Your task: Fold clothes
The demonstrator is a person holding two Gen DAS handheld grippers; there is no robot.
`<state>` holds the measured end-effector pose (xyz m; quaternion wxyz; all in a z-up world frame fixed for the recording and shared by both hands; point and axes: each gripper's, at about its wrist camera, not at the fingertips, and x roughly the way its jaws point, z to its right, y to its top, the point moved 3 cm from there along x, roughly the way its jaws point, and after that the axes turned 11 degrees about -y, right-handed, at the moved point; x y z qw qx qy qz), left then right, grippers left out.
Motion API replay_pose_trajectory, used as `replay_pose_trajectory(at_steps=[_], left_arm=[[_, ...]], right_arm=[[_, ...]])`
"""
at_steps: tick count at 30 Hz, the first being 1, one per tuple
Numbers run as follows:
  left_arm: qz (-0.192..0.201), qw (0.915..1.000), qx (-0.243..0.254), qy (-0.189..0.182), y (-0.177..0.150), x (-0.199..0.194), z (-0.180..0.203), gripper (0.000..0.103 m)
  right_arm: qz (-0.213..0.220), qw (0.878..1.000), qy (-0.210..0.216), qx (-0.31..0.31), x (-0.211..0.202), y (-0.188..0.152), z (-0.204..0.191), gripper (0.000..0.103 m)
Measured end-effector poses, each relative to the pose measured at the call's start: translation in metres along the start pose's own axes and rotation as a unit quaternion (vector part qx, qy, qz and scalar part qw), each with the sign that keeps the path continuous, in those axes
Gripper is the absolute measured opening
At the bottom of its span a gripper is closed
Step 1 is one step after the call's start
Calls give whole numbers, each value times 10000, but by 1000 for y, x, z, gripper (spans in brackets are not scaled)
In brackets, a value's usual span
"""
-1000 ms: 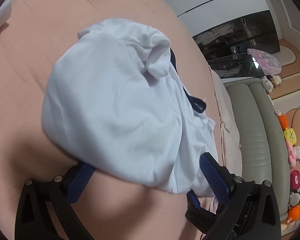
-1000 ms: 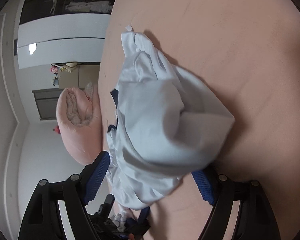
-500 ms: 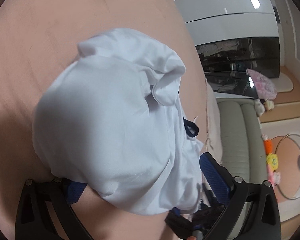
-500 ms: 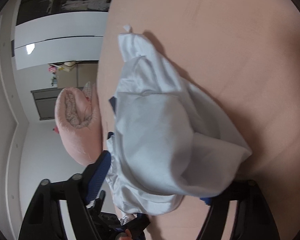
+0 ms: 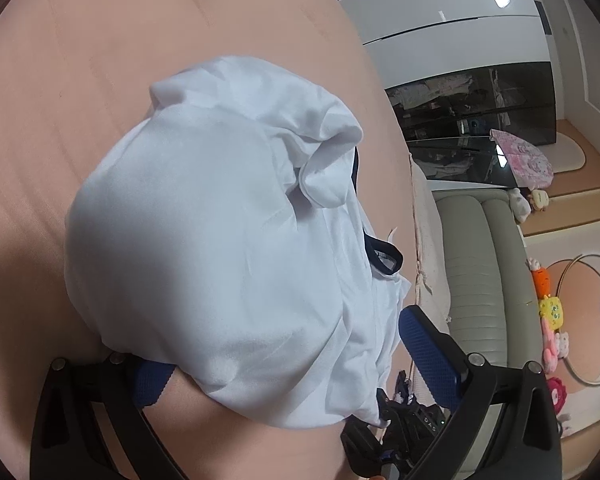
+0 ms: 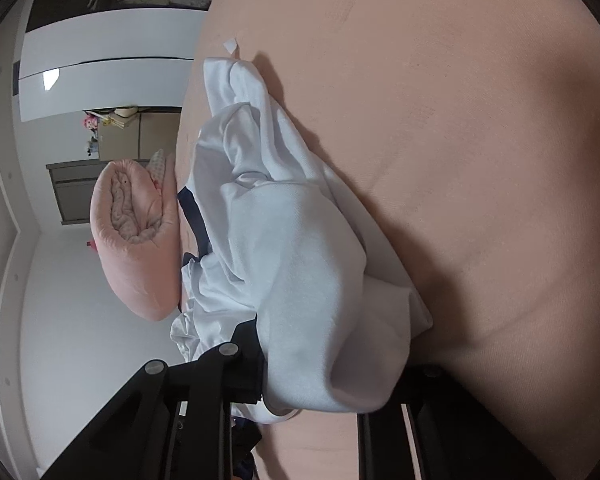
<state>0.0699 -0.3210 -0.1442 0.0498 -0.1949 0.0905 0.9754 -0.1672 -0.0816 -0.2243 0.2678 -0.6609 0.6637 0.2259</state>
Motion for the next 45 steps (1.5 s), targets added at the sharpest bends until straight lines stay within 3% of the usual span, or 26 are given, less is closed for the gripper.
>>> replay_pose_trajectory(at_steps=[2,5,6,7,9,12,15,24,31,39,45], left_arm=[[26,10000,31,-8,-2,-3,-3,96],[73,9999,32,99,-4,-9,-11,77],[88,9999,32,137,-4,-11,-13,63],[146,9997,-43,198,-5,-15,-20,40],[275,9986,-439,99,-6,-25,-44,15],[307,9965,-685,-370,-6,-31,-57,12],[337,9983,-471,-38,-8,-28,-49,12],[451,9981,-401,-88,-16,-37,-47,12],[515,9966,-614,-204,-20,-43,-49,10],[509,9936,-774,-650,-28,-58,-55,10],[369,9985,-307,-255,-44,-65,-42,10]], right_arm=[[-52,9999,133,-14,1,1,3,14],[-197,9994,261,68,3,3,7,14],[-215,9994,258,96,4,4,7,15],[-211,9994,255,96,6,5,5,15],[-186,9995,250,71,8,5,3,15],[-135,9996,262,28,6,2,6,15],[-106,9996,243,-13,5,1,7,16],[-207,9984,516,124,2,3,5,17],[-81,9991,414,88,-3,-1,1,17],[-28,9995,293,-111,-18,-10,6,17],[-43,9993,292,-232,-33,-22,14,17]])
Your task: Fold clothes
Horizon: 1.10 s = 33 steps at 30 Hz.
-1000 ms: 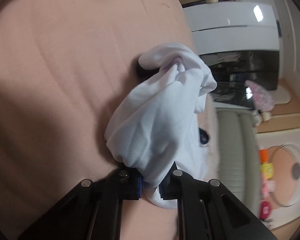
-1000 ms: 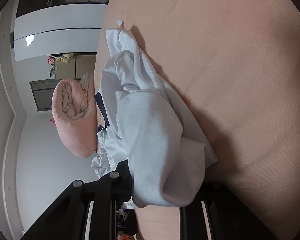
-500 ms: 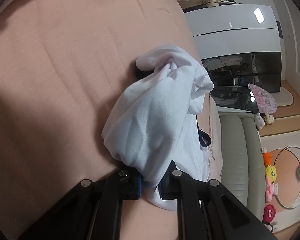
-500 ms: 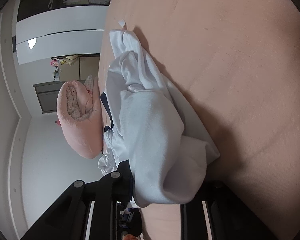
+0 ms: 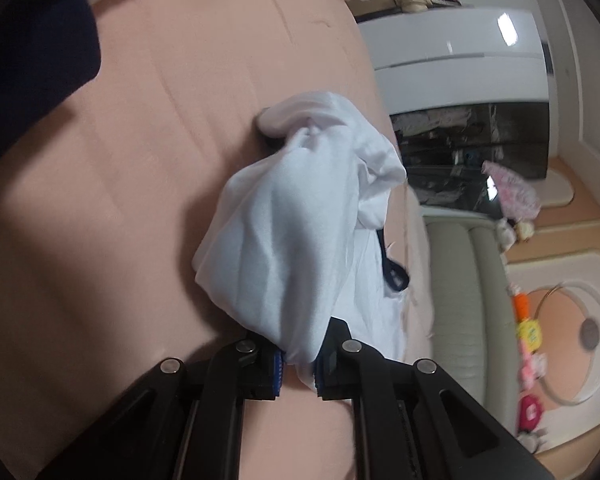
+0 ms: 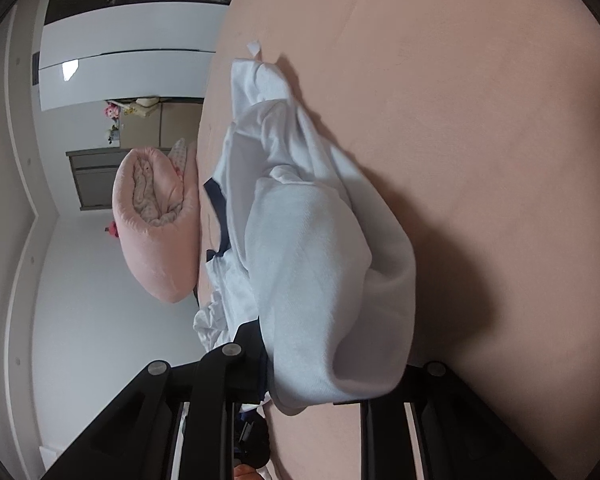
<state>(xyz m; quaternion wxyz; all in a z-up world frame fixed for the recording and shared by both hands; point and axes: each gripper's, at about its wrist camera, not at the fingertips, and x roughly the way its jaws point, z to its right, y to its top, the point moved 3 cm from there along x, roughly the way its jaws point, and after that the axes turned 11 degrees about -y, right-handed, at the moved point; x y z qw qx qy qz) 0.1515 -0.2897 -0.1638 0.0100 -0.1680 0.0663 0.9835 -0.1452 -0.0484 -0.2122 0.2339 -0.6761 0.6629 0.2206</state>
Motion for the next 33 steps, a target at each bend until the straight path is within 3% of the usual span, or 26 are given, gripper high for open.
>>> replay_pose_trajectory(at_steps=[3,9,18,23,28,33], left_arm=[[-39,9999,149,62,-9,-2,4,10],[-109,9998,-112,-152,-17,-1,11,10],[-390,9977,541,100,-42,-34,28,10],[-484,9978,429,146,-54,-41,24,10],[-500,9986,102,-169,-56,-32,28,10],[-590,9977,275,-165,-64,-40,33,10]], right_arm=[[63,9997,-136,-173,-7,-7,1,17],[149,9994,-151,-266,-26,-22,10,17],[30,9971,-357,-667,-50,-63,24,17],[-23,9977,-326,-595,-66,-83,37,17],[-35,9989,-224,-407,-81,-101,52,17],[-5,9998,-104,-147,-90,-117,66,17]])
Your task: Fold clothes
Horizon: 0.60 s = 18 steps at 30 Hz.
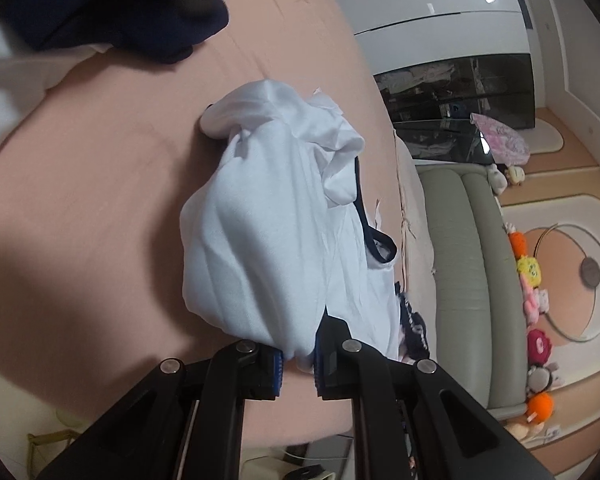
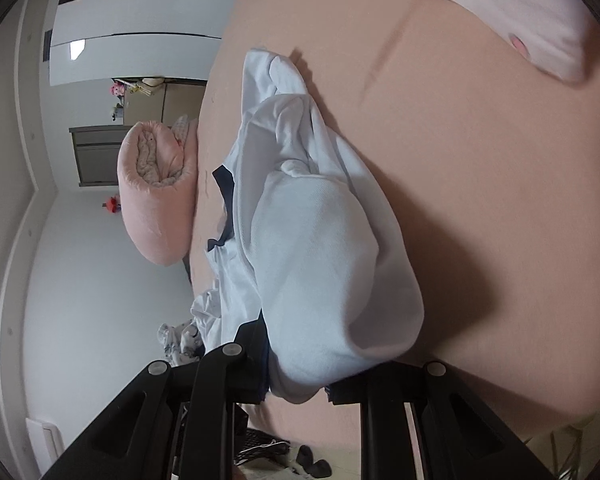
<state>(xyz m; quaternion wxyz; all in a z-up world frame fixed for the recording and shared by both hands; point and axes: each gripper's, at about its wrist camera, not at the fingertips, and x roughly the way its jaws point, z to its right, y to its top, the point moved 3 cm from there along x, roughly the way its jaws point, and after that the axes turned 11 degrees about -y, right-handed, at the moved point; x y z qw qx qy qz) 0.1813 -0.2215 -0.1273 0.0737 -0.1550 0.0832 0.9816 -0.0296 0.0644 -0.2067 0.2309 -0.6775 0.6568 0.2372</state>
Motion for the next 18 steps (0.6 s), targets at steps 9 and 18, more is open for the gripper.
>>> replay_pose_trajectory(at_steps=[9,18], left_arm=[[-95,9999,15,106,-16,-13,-2,10],[-200,9995,28,248,-32,-30,-16,10]], right_arm=[[3,9998,148,91,-18,-18,4,17],[-56,9998,60,170,-28,-36,20,17]])
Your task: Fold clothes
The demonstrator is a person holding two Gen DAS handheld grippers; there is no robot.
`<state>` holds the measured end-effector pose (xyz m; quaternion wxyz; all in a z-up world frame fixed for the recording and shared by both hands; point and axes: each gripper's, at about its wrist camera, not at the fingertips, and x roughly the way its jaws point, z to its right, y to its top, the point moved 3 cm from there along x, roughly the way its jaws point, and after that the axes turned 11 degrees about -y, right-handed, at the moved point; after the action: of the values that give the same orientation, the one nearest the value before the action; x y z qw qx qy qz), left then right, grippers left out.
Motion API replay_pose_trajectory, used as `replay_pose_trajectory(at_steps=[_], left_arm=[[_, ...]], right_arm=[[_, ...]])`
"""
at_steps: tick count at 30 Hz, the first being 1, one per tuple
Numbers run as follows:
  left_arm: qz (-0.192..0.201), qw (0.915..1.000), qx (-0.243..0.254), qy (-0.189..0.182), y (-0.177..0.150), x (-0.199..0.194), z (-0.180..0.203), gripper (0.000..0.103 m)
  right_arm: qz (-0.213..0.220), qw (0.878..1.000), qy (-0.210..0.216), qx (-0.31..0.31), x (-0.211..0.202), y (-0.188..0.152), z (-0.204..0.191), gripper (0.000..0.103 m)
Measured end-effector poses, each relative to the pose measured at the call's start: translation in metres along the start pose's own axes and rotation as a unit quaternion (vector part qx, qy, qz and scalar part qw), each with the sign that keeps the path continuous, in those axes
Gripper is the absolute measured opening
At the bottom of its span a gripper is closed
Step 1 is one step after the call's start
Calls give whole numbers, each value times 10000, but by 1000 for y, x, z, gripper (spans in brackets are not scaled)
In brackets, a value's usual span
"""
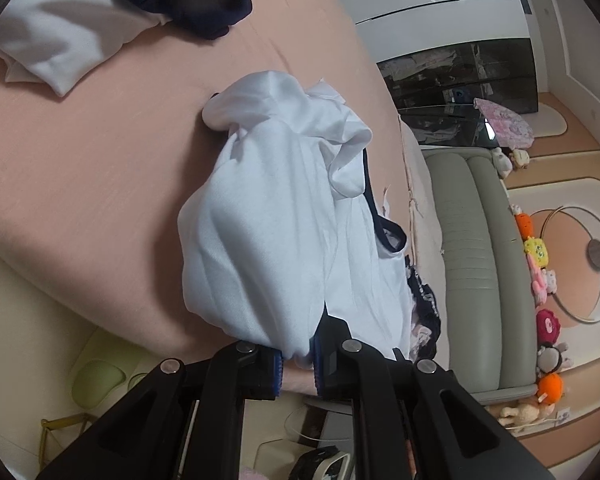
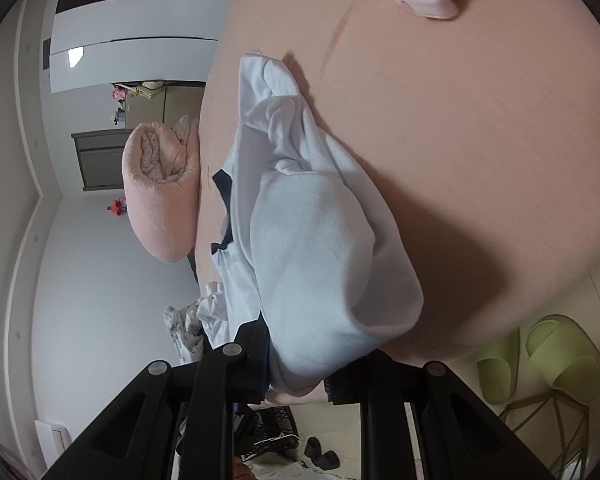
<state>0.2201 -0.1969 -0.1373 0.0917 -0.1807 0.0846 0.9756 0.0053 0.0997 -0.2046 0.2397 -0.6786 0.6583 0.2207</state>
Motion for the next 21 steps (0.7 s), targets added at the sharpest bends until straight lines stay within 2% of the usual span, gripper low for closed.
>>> replay_pose_trajectory(at_steps=[6,11,12,13,14,15,16,18,21], left_arm=[[-47,9997,228,91,-6,-5,-1,10],[-57,9999,74,99,-6,-6,-7,14],[-84,9998,18,197,-6,-6,-9,19],[-126,9994,-23,315,-5,-6,-10,33],[-156,9991,-43,402,-6,-8,-12,42],[-156,9993,-33,326,-6,-10,-11,53],[-146,9993,26,333,-7,-14,-8,68],[-124,9990,160,391,-9,-21,-3,87],[-103,9951,685,706,-11,-30,9,87]], right_arm=[[97,9998,-146,-124,-11,-4,2,17],[89,9995,-234,-196,-15,-6,5,18],[90,9992,-345,-188,-17,-7,6,20],[93,9987,-463,-178,-18,-8,8,37],[96,9981,-581,-167,-20,-8,9,48],[122,9986,-477,-187,-23,-8,8,54],[152,9985,-483,-211,-27,-9,6,59],[301,9962,-710,-392,-38,-9,1,59],[510,9909,-961,-795,-54,-11,-10,65]])
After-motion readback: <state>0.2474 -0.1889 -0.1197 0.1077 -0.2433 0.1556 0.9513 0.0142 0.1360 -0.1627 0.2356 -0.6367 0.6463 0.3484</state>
